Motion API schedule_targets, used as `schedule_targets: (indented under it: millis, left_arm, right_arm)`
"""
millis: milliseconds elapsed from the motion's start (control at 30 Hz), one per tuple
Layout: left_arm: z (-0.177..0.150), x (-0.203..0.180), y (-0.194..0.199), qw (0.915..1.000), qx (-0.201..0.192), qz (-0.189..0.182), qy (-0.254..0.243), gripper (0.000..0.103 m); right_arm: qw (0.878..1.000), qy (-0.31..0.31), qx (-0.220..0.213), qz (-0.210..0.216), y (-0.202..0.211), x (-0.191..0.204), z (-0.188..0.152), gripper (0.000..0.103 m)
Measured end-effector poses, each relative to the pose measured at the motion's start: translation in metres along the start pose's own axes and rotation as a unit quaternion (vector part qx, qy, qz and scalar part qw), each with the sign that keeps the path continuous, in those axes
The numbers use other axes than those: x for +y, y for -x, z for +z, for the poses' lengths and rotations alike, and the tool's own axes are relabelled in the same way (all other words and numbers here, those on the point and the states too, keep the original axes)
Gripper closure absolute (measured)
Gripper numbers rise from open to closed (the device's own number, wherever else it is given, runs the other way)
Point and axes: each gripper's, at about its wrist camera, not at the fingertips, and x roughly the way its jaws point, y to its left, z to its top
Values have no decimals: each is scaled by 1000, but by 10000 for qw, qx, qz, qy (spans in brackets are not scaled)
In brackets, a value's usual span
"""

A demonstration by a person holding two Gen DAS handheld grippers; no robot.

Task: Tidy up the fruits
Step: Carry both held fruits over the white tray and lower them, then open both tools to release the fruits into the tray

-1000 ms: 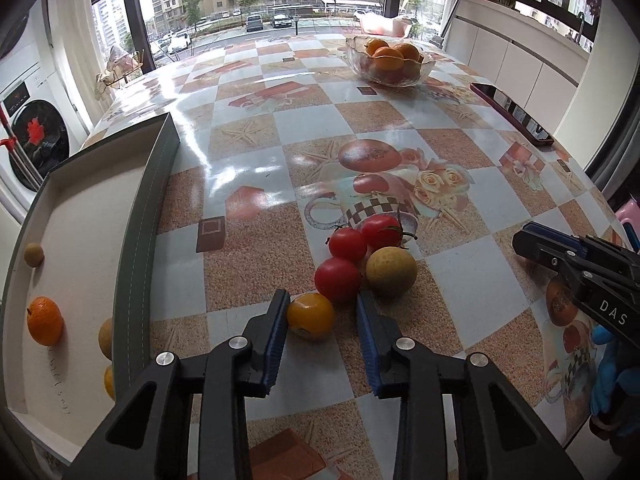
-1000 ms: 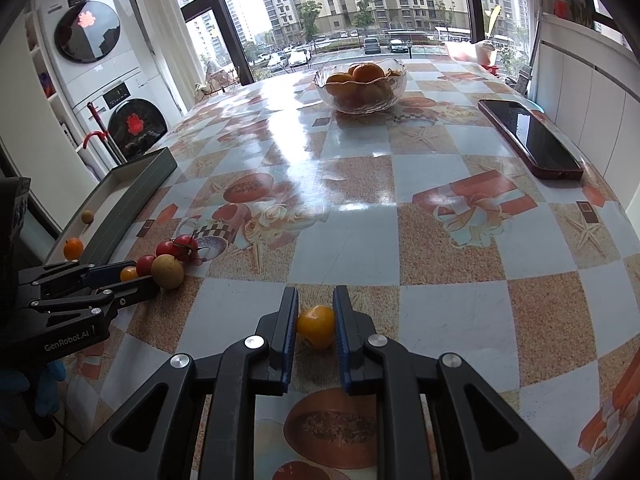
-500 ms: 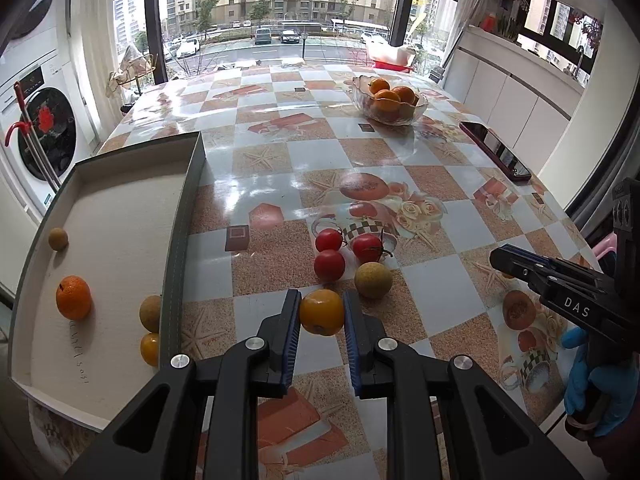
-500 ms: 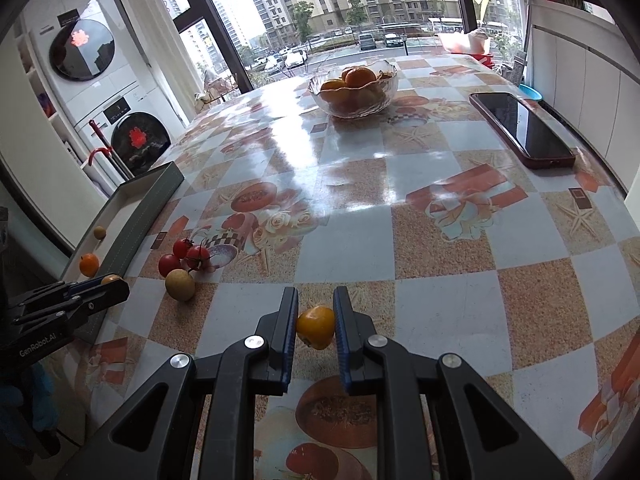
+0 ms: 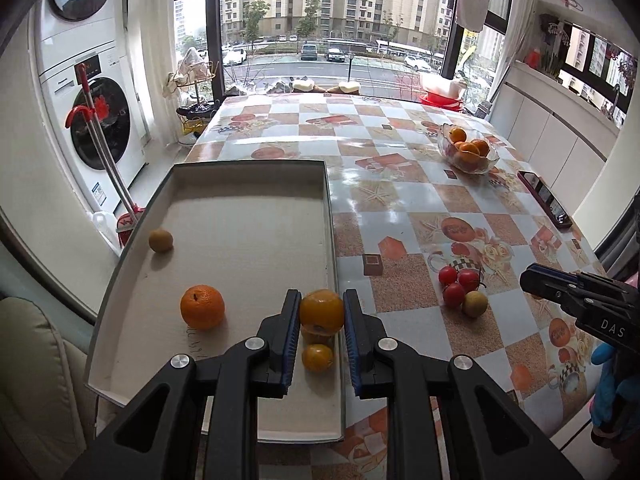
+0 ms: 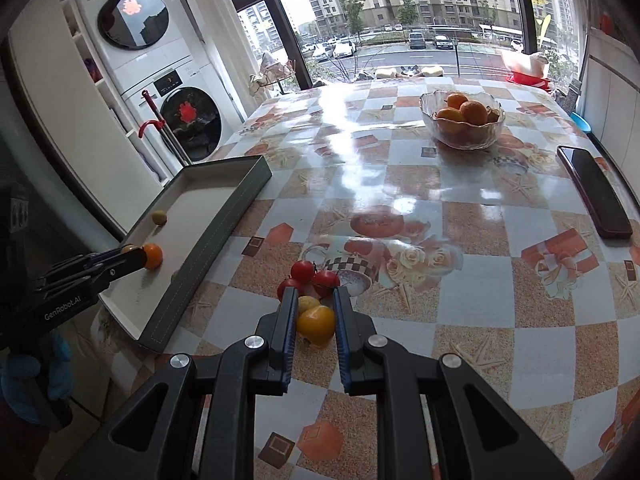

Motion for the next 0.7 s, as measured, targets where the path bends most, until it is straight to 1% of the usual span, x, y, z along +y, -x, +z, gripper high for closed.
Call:
schedule_targets:
  millis: [133, 233, 367, 500, 700]
  left_arm:
    - [6, 34, 1, 9997, -31, 201, 142, 81]
    - [9, 53, -1, 9992, -30, 319, 220, 81]
    - [11, 73, -12, 9984, 126, 460, 318, 81]
    - [8, 81, -26, 9980, 225, 400, 438, 81]
    - [8, 79, -44, 9979, 341, 341, 444, 81]
  right_arm:
    - [9994, 264, 103, 183, -22, 37, 22, 84]
    - [9979, 418, 270, 417, -45, 66, 37, 84]
    - [9949, 538, 496, 688, -77, 101, 52, 84]
    - [9915, 599, 793, 841, -108, 127, 54, 84]
    - [9895, 706, 1021, 737, -136, 140, 57, 84]
